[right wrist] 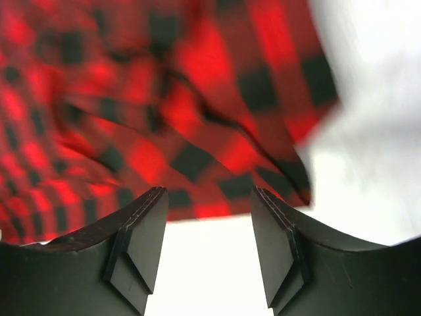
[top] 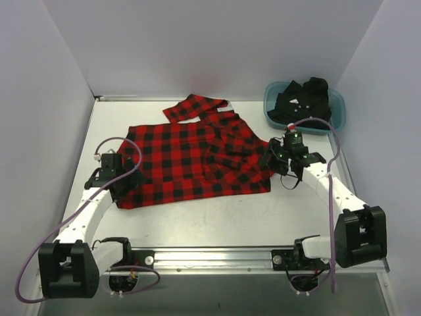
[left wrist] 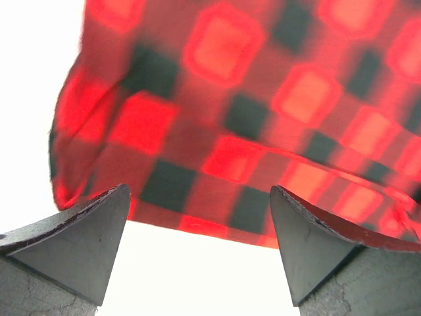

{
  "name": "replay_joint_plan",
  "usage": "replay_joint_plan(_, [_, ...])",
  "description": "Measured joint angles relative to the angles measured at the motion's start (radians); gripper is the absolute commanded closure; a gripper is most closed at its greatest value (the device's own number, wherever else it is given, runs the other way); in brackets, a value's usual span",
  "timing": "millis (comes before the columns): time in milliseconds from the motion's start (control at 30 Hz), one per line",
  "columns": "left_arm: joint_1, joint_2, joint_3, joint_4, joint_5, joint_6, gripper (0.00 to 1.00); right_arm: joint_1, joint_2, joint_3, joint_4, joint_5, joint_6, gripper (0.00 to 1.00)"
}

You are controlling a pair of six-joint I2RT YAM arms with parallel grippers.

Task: Fold and stack the long sleeve shirts
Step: Fold the shirt

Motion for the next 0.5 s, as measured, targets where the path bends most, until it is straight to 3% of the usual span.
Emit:
replay_joint_plan(267, [-0.174,-0.011,0.158,0.051,0.017,0.239,0.02,0.021,0.26,0.354,0.008,0.037,-0.035,0.5])
replay_joint_plan(500, [-0.194,-0.015,0.151,0.078,0.038,0.334,0.02,0.021,0.504,0.478,0.004,0.043,0.04,0.52])
